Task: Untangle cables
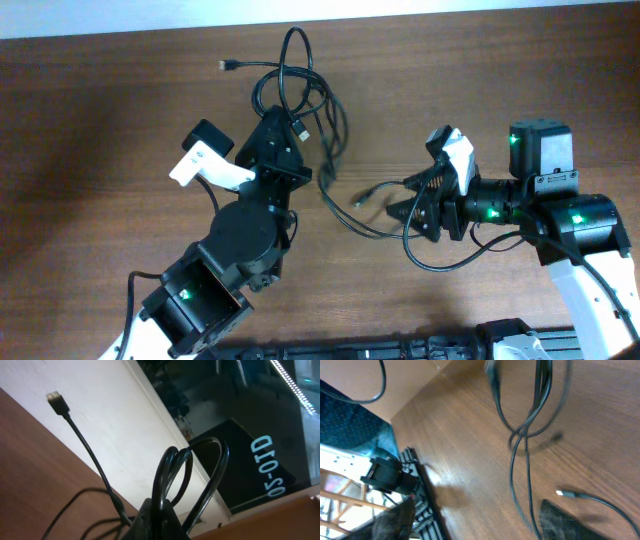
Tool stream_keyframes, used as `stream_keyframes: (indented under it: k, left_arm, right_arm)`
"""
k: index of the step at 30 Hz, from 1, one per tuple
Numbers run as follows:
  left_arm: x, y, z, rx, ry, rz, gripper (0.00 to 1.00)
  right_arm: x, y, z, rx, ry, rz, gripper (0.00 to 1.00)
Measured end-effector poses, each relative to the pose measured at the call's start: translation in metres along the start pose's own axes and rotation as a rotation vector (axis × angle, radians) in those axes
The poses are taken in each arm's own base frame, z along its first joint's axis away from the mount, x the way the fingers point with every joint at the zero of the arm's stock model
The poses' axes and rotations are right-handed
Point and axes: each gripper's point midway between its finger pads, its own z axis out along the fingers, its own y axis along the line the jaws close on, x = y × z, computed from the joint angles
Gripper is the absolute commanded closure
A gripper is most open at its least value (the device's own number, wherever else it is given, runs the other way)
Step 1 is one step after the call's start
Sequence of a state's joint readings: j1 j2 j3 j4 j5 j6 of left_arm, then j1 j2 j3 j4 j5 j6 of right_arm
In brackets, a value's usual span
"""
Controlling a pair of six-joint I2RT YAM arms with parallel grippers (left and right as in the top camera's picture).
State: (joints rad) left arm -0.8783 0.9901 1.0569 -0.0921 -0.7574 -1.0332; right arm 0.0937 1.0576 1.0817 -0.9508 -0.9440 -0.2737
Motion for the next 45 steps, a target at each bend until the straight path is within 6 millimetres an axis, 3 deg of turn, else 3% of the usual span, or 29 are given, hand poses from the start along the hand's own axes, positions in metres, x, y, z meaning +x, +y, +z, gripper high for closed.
stream_keyframes:
  k: [11,15,20,25,26,29,30,34,36,37,40,43,45]
  left_arm:
    - [0.002,-0.003,-0.004,0.023,0.034,-0.001,1.00]
    - [0.020,-0.014,-0.006,0.086,0.139,-0.001,1.00]
    - [0.051,-0.035,-0.017,0.209,0.330,-0.005,1.00]
    - [0.065,-0.055,-0.029,0.313,0.439,-0.023,1.00]
    - [0.067,-0.059,-0.031,0.336,0.459,-0.027,1.00]
    - [0.073,-0.068,-0.038,0.386,0.505,-0.033,1.00]
    - [0.074,-0.069,-0.039,0.393,0.516,-0.033,1.00]
    - [0.073,-0.068,-0.038,0.386,0.507,-0.033,0.99]
    - [0.069,-0.059,-0.033,0.341,0.469,-0.021,0.90]
    - [0.066,-0.049,-0.028,0.293,0.438,-0.005,0.76]
    - [0.050,-0.007,-0.014,0.090,0.300,0.074,0.53]
    - [0.033,0.038,-0.011,-0.110,0.192,0.189,0.39]
    - [0.026,0.057,-0.013,-0.191,0.156,0.250,0.31]
  right_arm:
    - [-0.002,-0.014,-0.001,0.078,0.003,-0.019,0.08]
    - [-0.006,-0.027,-0.002,0.149,-0.002,-0.045,0.01]
    - [-0.024,-0.033,-0.004,0.184,-0.061,-0.121,0.01]
    - [-0.035,-0.034,-0.005,0.189,-0.095,-0.163,0.01]
    - [-0.037,-0.034,-0.005,0.191,-0.103,-0.172,0.06]
    - [-0.040,-0.038,-0.003,0.192,-0.109,-0.180,0.81]
    - [-0.040,-0.039,-0.001,0.187,-0.104,-0.173,0.94]
    - [-0.034,-0.040,0.003,0.163,-0.083,-0.144,0.96]
    - [-0.030,-0.037,0.003,0.146,-0.073,-0.128,0.96]
    - [-0.029,-0.034,0.004,0.132,-0.071,-0.120,0.96]
    - [-0.030,-0.027,0.004,0.091,-0.080,-0.096,0.96]
    - [-0.031,-0.023,0.004,0.072,-0.088,-0.061,0.96]
    - [-0.043,-0.017,-0.002,0.070,-0.110,-0.052,0.96]
